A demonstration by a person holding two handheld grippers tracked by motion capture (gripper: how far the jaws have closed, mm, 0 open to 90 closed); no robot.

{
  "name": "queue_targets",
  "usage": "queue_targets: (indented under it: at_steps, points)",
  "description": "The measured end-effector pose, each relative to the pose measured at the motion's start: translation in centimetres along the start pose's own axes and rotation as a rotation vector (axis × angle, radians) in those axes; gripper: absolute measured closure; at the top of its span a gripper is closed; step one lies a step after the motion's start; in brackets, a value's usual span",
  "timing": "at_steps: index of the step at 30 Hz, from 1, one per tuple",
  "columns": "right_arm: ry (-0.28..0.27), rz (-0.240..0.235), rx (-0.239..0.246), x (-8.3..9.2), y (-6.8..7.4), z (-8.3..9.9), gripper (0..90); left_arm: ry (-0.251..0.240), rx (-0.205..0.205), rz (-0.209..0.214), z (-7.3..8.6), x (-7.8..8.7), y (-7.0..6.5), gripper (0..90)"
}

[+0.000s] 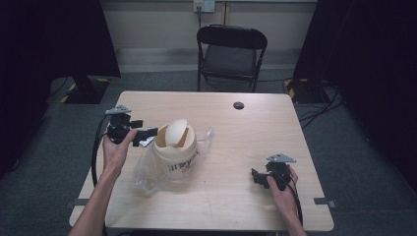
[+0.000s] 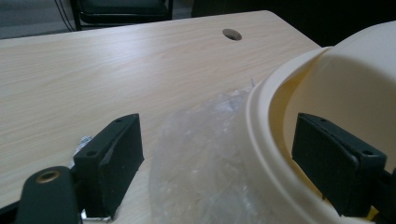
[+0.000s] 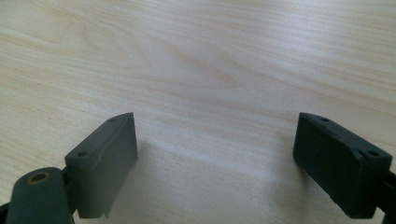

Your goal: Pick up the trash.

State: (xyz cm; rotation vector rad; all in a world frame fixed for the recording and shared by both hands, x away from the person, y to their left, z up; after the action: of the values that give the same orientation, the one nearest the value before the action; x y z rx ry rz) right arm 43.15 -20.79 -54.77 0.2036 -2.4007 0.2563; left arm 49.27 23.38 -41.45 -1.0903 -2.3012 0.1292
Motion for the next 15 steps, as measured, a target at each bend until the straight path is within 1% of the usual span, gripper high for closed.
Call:
queue_targets:
  at_steps: [1,2,3,4,5,6,7,9,10,11,12,15]
  points:
    - [0.0,0.0,0.0,0.0,0.0,0.0,12.4,-0.006,0.023,-0.01,0.6,0.6,0.8,16.0]
    - [-0.001,-0.001,0.003,0.0,0.0,0.0,12.3,0.0,0.029,-0.022,0.9,0.9,1.3,15.9]
    - [-0.001,-0.001,0.003,0.0,0.0,0.0,12.3,-0.012,0.036,-0.033,1.2,1.2,1.7,15.9]
    - [-0.001,-0.001,0.003,0.0,0.0,0.0,12.3,-0.009,0.043,-0.043,1.6,1.4,2.2,16.0]
    - [-0.001,-0.001,0.003,0.0,0.0,0.0,12.2,-0.013,0.057,-0.042,1.9,1.6,2.6,15.9]
    - [-0.001,-0.001,0.003,0.0,0.0,0.0,12.2,-0.013,0.057,-0.042,1.9,1.6,2.6,15.8]
    - [-0.001,-0.001,0.003,0.0,0.0,0.0,12.3,-0.01,0.075,-0.039,2.7,1.8,3.5,15.8]
    - [-0.001,-0.001,0.003,0.0,0.0,0.0,12.3,0.003,0.096,-0.057,3.5,1.8,4.3,15.8]
    - [-0.001,-0.001,0.003,0.0,0.0,0.0,12.3,0.024,0.105,-0.062,4.2,1.8,4.8,15.8]
    - [-0.001,-0.001,0.003,0.0,0.0,0.0,12.3,0.034,0.115,-0.072,4.7,1.8,5.2,15.9]
    - [-0.001,0.0,0.003,0.0,0.0,0.0,12.3,0.038,0.121,-0.082,5.1,1.8,5.6,15.9]
    - [-0.001,0.0,0.003,0.0,0.0,0.0,12.3,0.049,0.15,-0.088,6.4,1.7,6.6,16.0]
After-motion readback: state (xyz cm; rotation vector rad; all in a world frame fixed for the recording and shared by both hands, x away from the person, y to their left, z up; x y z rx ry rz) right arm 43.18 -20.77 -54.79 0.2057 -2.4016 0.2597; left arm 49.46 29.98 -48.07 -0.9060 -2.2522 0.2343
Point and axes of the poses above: each handheld gripper's, and its own axes: x roughly backward along the jaws, z roughly out of its underside, y roughly to its left, the point moved 7 cm from there along -x, roughly forward along the jaws, and after that the axes turned 10 degrees about z, right-handed, at the moved point
